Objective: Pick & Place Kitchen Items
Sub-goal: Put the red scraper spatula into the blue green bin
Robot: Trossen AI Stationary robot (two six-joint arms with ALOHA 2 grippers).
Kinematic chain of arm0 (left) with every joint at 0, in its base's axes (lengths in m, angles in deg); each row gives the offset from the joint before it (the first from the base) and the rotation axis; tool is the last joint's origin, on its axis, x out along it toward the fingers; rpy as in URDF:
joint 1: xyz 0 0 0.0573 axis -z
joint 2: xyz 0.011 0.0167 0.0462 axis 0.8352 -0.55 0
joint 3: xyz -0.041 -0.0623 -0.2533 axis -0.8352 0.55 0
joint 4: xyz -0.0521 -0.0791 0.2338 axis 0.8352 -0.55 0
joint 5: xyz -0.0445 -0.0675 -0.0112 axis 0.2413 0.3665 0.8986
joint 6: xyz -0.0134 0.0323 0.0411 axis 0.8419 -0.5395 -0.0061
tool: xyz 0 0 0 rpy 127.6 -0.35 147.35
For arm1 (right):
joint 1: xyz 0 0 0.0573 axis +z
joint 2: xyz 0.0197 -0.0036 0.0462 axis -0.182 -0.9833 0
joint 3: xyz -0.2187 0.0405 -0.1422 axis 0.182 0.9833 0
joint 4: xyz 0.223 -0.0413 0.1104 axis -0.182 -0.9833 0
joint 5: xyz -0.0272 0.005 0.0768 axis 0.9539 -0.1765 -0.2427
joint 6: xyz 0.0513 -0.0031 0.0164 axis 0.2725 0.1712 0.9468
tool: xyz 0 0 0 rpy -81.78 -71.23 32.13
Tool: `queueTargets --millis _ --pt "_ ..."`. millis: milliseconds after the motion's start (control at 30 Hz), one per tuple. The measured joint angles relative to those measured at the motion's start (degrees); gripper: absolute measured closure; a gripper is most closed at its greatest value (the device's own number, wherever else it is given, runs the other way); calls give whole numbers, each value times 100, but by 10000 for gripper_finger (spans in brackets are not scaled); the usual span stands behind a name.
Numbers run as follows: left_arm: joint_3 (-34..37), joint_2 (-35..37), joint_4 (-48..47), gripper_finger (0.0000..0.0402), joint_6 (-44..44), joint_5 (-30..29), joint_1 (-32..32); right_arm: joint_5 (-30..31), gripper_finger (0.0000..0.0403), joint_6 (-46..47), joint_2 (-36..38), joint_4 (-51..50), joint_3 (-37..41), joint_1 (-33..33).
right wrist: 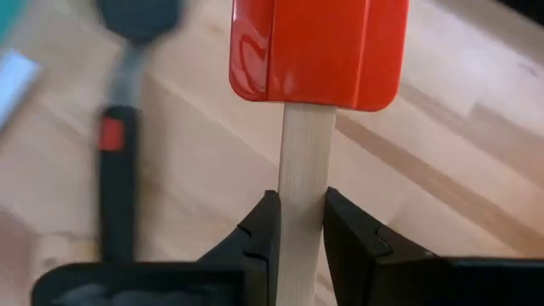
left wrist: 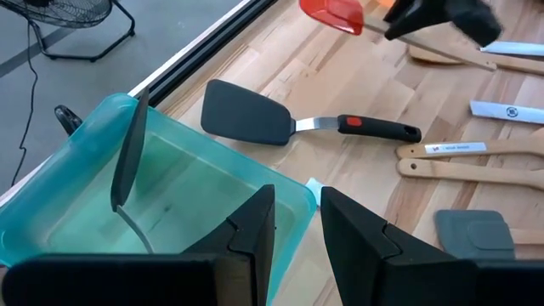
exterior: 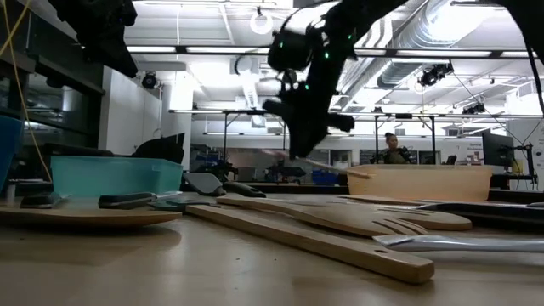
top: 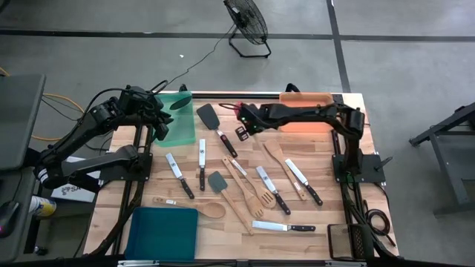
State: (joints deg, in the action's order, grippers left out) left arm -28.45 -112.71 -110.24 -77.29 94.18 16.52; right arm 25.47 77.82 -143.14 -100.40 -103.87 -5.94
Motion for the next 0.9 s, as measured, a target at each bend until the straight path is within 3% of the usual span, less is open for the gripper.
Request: queueTargets --millis 233,433,733,900 --pt "11 -11 36 307 62 12 0 181 345 -571 390 1096 -21 189" --pt "427 -11 403 307 64 326 0 185 345 -1127 565 2128 -22 399" --pt "1311 -13 1781 306 -11 1951 0 127 345 -1838 566 3770 -22 645" --pt "1581 -13 2525 285 -67 2707 2 -106 345 -2092 566 4476 -22 753"
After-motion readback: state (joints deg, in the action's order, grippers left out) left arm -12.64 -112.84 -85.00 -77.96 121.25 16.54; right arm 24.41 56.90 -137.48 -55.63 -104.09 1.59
